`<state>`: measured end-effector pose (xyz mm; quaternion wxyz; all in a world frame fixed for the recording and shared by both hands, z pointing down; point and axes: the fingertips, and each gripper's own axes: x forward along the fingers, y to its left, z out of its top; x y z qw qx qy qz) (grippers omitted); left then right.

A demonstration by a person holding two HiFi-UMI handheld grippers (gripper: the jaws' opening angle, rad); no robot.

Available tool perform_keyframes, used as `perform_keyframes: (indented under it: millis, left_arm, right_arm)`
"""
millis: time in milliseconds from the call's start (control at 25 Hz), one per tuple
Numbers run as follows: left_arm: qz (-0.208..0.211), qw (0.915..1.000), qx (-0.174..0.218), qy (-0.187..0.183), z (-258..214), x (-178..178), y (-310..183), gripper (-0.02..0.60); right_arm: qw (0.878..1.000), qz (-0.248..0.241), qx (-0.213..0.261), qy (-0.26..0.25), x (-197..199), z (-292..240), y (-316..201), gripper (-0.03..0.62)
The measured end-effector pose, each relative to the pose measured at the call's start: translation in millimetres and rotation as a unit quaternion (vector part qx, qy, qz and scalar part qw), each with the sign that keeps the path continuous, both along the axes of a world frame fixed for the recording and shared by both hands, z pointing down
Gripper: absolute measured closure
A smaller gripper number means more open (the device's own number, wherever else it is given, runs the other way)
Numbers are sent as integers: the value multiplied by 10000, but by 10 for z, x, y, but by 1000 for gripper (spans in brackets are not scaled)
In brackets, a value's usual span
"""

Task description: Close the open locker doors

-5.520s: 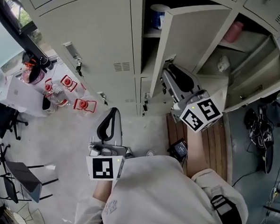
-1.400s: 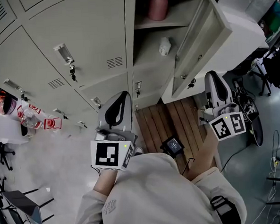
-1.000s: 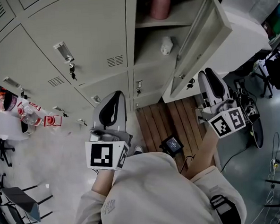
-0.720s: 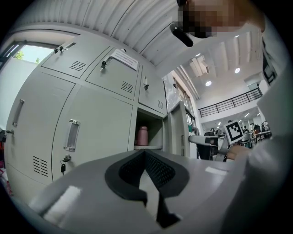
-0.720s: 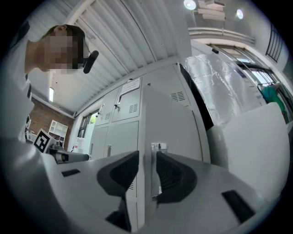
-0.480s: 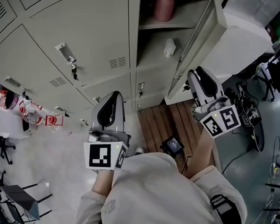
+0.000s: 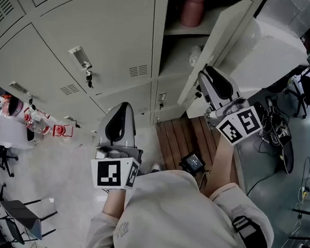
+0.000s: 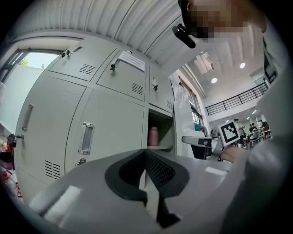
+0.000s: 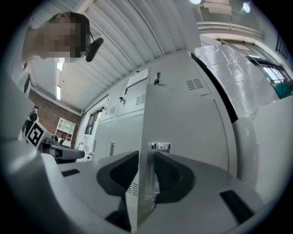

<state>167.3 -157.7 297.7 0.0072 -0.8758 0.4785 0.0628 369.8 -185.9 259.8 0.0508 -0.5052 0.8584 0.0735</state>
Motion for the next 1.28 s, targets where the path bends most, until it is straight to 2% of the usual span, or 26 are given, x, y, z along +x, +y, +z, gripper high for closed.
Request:
perform_keyframes:
  millis: [720, 1280]
  left_arm:
    - [-508, 9987, -50, -16, 24, -396, -109, 574]
    - [-778, 9970, -33, -32, 25, -621, -118, 574]
  right_arm:
    - [9987, -453, -210, -109, -393, 68, -711, 503]
    - [9996, -43, -213, -175, -500, 82, -1189, 503]
